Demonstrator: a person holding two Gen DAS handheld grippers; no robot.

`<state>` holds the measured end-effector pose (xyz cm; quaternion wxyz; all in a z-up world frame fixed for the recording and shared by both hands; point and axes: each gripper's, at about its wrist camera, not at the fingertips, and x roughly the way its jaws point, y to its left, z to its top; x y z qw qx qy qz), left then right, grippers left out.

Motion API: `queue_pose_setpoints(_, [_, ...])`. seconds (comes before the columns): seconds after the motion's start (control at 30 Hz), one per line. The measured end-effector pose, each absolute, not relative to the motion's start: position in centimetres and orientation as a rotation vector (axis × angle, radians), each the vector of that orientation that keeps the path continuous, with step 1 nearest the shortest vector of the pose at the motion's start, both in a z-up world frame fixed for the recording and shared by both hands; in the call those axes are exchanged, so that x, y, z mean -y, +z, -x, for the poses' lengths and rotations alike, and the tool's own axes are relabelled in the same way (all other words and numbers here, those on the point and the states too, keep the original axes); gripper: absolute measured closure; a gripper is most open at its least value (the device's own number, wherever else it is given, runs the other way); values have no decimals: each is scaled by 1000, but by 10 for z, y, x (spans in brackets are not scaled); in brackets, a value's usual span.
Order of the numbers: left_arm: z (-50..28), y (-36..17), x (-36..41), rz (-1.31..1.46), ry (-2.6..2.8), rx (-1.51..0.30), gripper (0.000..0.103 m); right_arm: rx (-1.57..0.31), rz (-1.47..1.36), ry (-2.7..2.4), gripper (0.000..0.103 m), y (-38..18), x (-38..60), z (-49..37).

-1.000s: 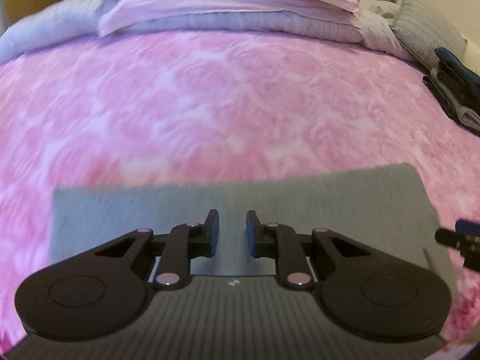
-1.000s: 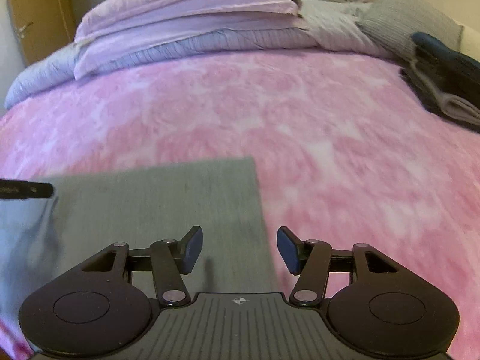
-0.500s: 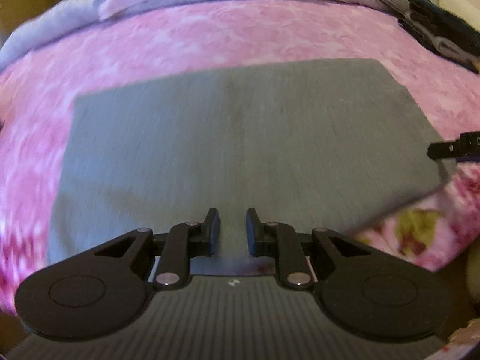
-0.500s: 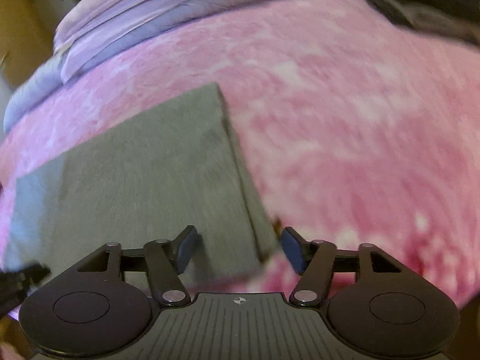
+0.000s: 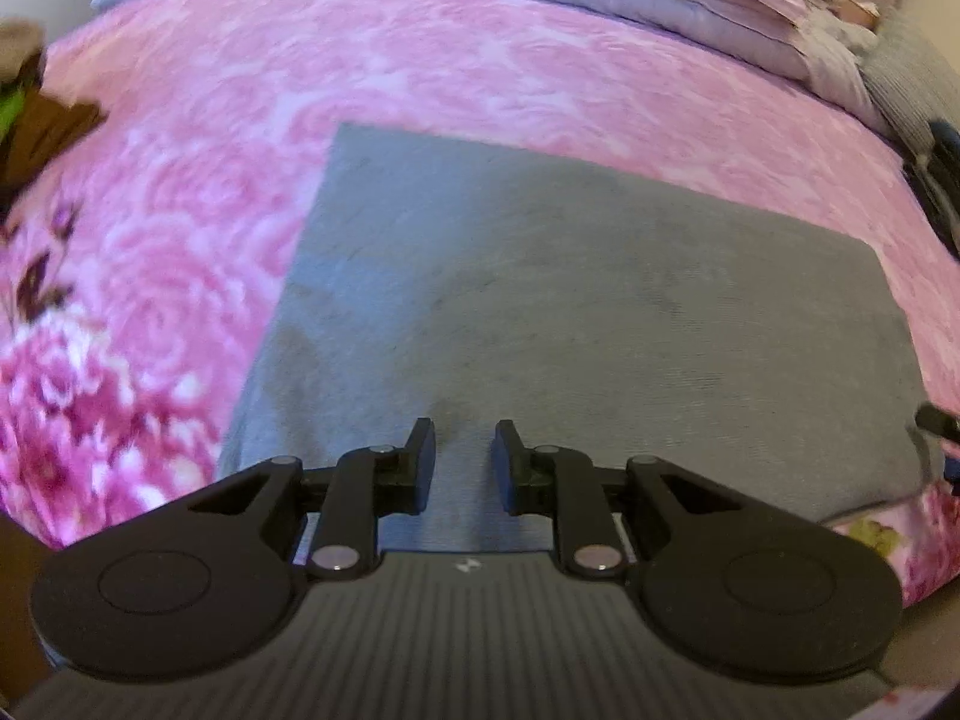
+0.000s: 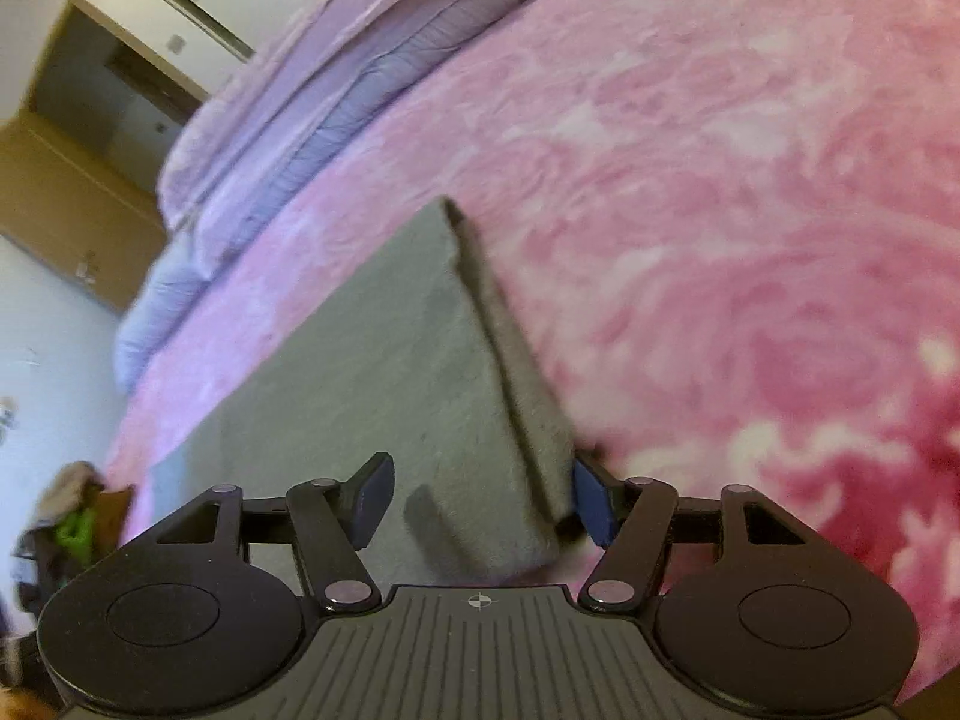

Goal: Organize objects

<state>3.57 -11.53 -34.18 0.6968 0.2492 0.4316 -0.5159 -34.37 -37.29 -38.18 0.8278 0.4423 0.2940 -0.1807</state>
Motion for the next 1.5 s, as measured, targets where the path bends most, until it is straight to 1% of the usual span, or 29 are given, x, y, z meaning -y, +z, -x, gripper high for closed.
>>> queue_pose_setpoints(0.07, [-45, -343, 110, -514, -1157, -992, 86, -598, -1005, -381, 59, -388, 373, 354])
queue_pose_setpoints(0.17, [-53, -344, 107, -487, -1176, -1011, 87, -533, -1137, -403, 61, -398, 379, 362])
queue_pose_setpoints(0.23, [-57, -346, 106, -469, -1188, -1029, 87, -530, -1159, -434, 78, -398, 379, 356])
queue_pose_setpoints(0.27, [-59, -347, 106, -465, -1194, -1037, 87, -536, -1180, -442, 91, -398, 379, 353])
queue_pose_setpoints(0.33, [-63, -348, 108, -465, -1209, -1051, 87, -562, -1172, -500, 92, -391, 376, 344])
queue_pose_setpoints(0.4, [-67, -347, 111, -479, -1219, -1065, 90, -633, -1081, -565, 93, -377, 367, 332])
queue_pose_setpoints(0.47, [-72, -345, 113, -489, -1231, -1089, 91, -742, -964, -661, 93, -355, 356, 307])
queue_pose_setpoints(0.53, [-81, -342, 113, -488, -1233, -1096, 91, -831, -759, -736, 93, -327, 334, 274])
queue_pose_setpoints(0.6, [-94, -340, 109, -479, -1229, -1102, 91, -827, -521, -723, 93, -297, 299, 245])
queue_pose_setpoints(0.7, [-122, -335, 100, -414, -1217, -1146, 91, -752, -142, -583, 94, -253, 218, 196])
queue_pose_setpoints(0.77, [-142, -330, 89, -373, -1202, -1168, 91, -715, 24, -449, 94, -243, 162, 171])
queue_pose_setpoints(0.9, [-178, -328, 66, -328, -1149, -1206, 90, -716, 258, -188, 94, -262, 64, 140])
queue_pose_setpoints(1.0, [-201, -330, 45, -279, -1111, -1247, 90, -767, 384, -18, 94, -303, 3, 126])
queue_pose_setpoints(1.1, [-219, -335, 27, -237, -1069, -1288, 90, -857, 445, 88, 93, -349, -26, 118])
queue_pose_setpoints(1.17, [-226, -338, 20, -225, -1059, -1315, 90, -921, 504, 108, 91, -367, -36, 113])
queue_pose_setpoints(1.2, [-230, -339, 18, -217, -1063, -1326, 90, -920, 538, 113, 86, -368, -39, 113])
queue_pose_setpoints(1.23, [-233, -340, 17, -210, -1068, -1338, 90, -942, 549, 116, 84, -367, -41, 109])
queue_pose_setpoints(1.27, [-234, -340, 16, -207, -1074, -1342, 90, -961, 536, 123, 78, -364, -38, 106])
queue_pose_setpoints(1.3, [-235, -339, 16, -204, -1081, -1345, 90, -977, 503, 139, 67, -358, -35, 103])
queue_pose_setpoints(1.33, [-235, -339, 17, -202, -1088, -1352, 90, -978, 464, 151, 59, -350, -32, 102])
queue_pose_setpoints(1.37, [-235, -337, 19, -194, -1097, -1360, 90, -965, 420, 155, 43, -339, -28, 104])
queue_pose_setpoints(1.4, [-236, -335, 20, -178, -1109, -1370, 90, -944, 382, 148, 35, -326, -24, 108])
queue_pose_setpoints(1.5, [-232, -330, 29, -118, -1174, -1419, 90, -907, 242, 113, 35, -297, -6, 128])
